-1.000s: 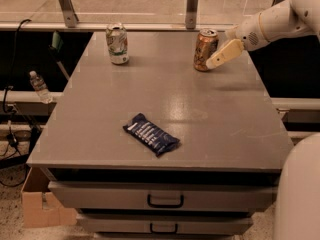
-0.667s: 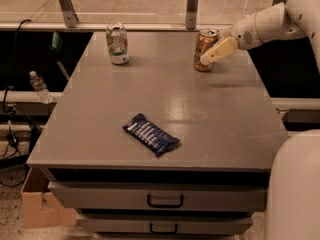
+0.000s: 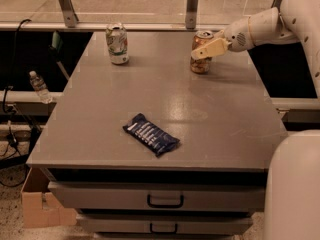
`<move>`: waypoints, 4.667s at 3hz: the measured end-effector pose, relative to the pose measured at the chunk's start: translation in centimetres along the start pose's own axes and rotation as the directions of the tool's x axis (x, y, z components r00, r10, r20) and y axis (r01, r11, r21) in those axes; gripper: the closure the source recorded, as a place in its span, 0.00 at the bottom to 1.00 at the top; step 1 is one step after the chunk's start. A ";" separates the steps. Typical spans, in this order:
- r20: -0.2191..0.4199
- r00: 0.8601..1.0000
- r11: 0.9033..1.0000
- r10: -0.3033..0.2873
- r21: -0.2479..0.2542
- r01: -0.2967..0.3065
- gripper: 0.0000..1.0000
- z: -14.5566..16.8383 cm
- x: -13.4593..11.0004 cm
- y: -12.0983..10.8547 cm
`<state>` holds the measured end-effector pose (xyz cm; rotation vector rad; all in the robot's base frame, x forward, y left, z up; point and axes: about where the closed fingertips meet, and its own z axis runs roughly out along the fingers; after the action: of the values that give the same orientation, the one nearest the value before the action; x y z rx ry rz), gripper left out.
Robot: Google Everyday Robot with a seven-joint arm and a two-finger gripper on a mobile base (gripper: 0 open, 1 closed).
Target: Move orange can near rxbar blueberry
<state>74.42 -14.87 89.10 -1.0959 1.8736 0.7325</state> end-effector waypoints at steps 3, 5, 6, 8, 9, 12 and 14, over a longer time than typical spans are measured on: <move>0.056 0.998 0.996 -0.018 -0.091 0.023 1.00 0.3 -2.2 2.6; 0.198 0.979 0.962 -0.042 -0.255 0.092 1.00 1.0 -4.1 11.7; 0.212 0.975 0.931 -0.062 -0.340 0.133 1.00 2.8 -2.9 17.1; 0.186 0.967 0.868 -0.174 -0.435 0.240 0.98 6.6 -1.8 25.2; 0.174 0.960 0.850 -0.220 -0.449 0.276 0.75 7.3 -1.7 26.5; 0.154 0.945 0.850 -0.287 -0.414 0.326 0.07 7.3 -1.3 25.5; 0.161 0.946 0.900 -0.282 -0.298 0.319 0.00 3.8 -1.9 22.1</move>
Offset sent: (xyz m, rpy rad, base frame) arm -0.0113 0.0102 0.0216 0.0444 -0.0100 0.0431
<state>56.70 -1.11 90.50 -1.4784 1.4713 0.9165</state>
